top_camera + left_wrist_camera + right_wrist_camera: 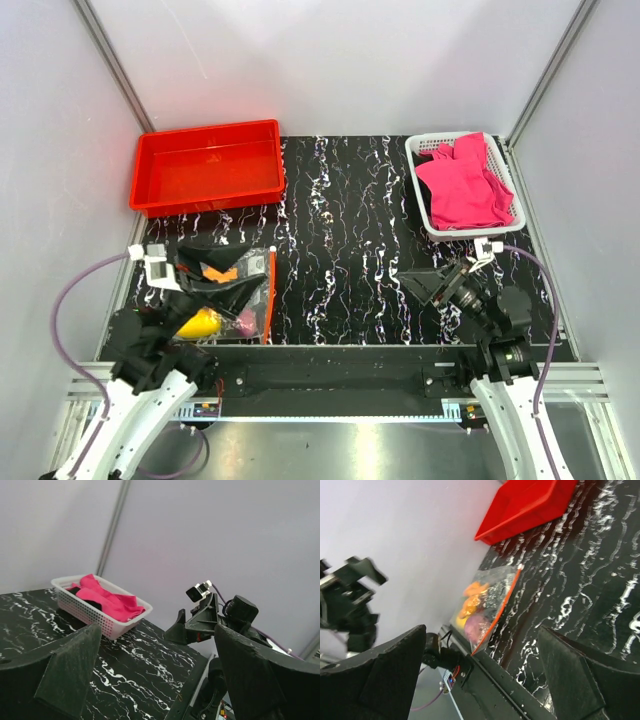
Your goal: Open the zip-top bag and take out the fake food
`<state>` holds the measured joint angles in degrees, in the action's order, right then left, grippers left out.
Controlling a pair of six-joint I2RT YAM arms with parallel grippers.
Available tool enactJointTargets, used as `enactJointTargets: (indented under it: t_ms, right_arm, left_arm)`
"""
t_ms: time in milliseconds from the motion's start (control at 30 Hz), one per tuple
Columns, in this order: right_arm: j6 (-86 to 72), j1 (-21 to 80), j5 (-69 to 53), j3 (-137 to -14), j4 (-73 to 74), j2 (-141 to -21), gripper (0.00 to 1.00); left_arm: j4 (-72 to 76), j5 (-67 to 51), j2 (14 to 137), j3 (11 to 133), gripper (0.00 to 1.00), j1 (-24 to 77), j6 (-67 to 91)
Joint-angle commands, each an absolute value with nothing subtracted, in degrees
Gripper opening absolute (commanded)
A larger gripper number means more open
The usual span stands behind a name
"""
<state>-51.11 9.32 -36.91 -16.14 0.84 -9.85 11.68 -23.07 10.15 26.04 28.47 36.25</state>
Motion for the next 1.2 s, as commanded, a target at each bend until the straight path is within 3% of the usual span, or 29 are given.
enactJointTargets:
  t_ms: [0, 67, 167, 400, 700, 1167]
  right_arm:
    - [-45.7, 9.1, -30.9, -22.8, 11.8, -16.6, 1.00]
    - [-45.1, 9.1, -34.2, -25.5, 11.4, -19.4, 1.00]
    - [-48.1, 9.1, -38.1, -28.0, 8.6, -24.9, 1.00]
    - [-48.8, 11.9, -41.6, -33.7, 1.9, -40.8, 1.00]
    - [-46.5, 33.1, -29.6, -44.6, -5.1, -62.0, 1.00]
    - [-48.5, 45.6, -27.4, -58.3, -24.5, -98.8, 1.00]
  left_arm:
    - [-5.0, -18.2, 11.1, 33.1, 0.99, 28.7, 32.8]
    - [-10.9, -15.0, 9.4, 34.8, 0.99, 28.7, 36.5]
    - [-25.9, 2.3, 6.7, 37.5, 0.99, 28.7, 49.4]
    - [-32.3, 2.3, 4.8, 41.7, 0.99, 28.7, 46.8]
    - [-35.6, -4.1, 6.7, 43.2, 0.99, 28.7, 47.0]
    - [-38.0, -10.9, 9.9, 43.9, 0.99, 28.7, 46.6]
